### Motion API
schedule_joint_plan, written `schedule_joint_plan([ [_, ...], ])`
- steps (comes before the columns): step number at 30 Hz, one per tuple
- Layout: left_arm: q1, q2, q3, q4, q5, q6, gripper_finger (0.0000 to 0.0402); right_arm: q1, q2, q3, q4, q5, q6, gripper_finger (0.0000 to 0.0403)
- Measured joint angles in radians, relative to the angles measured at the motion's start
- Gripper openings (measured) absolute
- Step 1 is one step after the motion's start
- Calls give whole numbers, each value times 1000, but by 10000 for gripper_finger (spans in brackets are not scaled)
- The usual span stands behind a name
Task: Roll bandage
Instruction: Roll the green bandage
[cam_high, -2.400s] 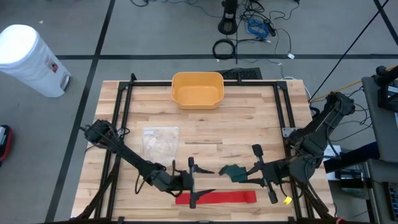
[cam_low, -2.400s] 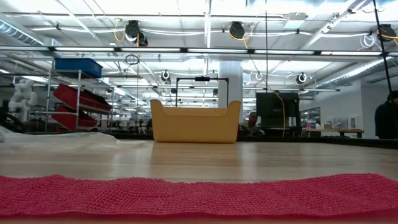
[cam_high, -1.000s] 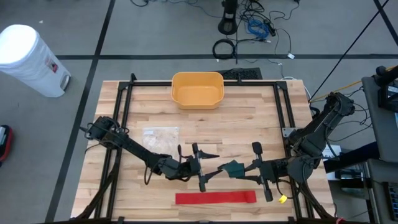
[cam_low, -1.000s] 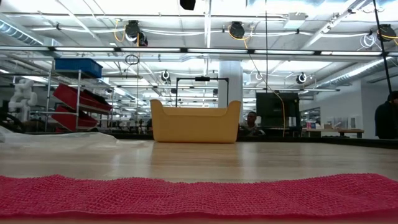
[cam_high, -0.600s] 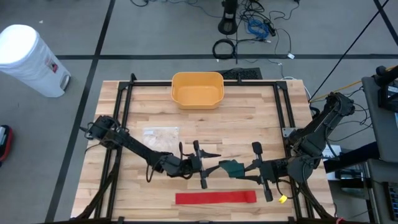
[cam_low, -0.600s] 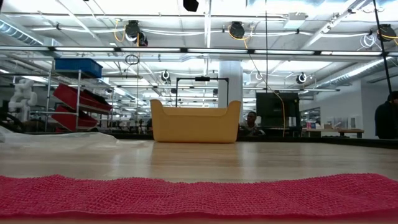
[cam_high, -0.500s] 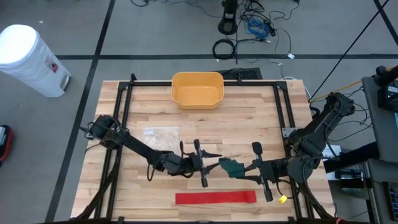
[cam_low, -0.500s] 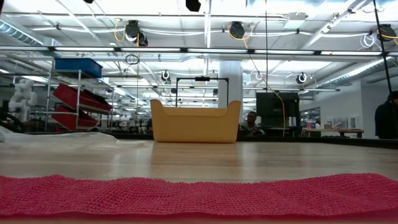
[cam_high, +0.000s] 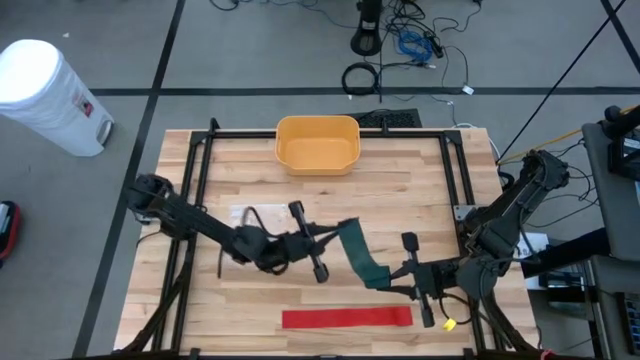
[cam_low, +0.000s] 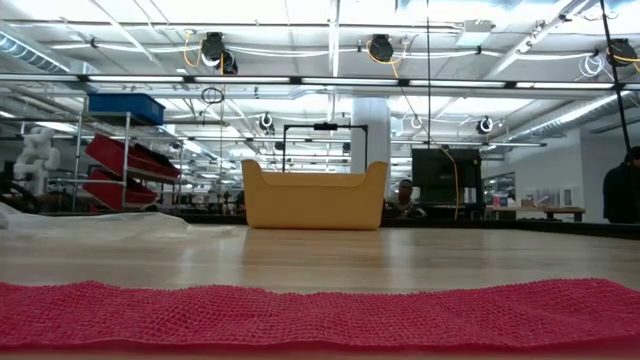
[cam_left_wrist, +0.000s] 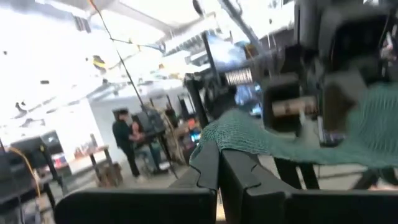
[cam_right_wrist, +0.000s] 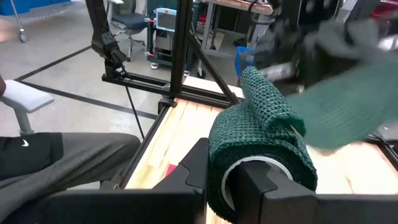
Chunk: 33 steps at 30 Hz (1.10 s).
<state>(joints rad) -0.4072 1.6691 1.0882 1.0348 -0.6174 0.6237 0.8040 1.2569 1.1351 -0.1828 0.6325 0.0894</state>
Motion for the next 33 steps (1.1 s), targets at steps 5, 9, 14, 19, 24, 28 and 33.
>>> schedule_joint_plan([
  [5, 0, -75, 0, 3, 121, 41, 4, 0, 0, 0, 0, 0, -3, 34],
  [9, -1, -115, 4, 10, 198, 37, 4, -13, 0, 0, 0, -1, -4, 34],
  [14, -14, -111, 44, -26, 317, -2, 4, -45, 13, 0, 0, -4, -4, 34],
  [19, -23, -105, 97, -123, 349, -18, 4, -83, 39, 0, 6, -10, -2, 34],
  [24, -42, -105, 115, -166, 403, -68, 4, -117, 51, 0, 30, -18, -13, 34],
  [28, -64, -105, 116, -169, 431, -69, 3, -144, 51, 0, 42, -84, -22, 34],
  [33, -86, -105, 116, -185, 433, -70, 3, -157, 52, 0, 42, -89, -23, 34],
])
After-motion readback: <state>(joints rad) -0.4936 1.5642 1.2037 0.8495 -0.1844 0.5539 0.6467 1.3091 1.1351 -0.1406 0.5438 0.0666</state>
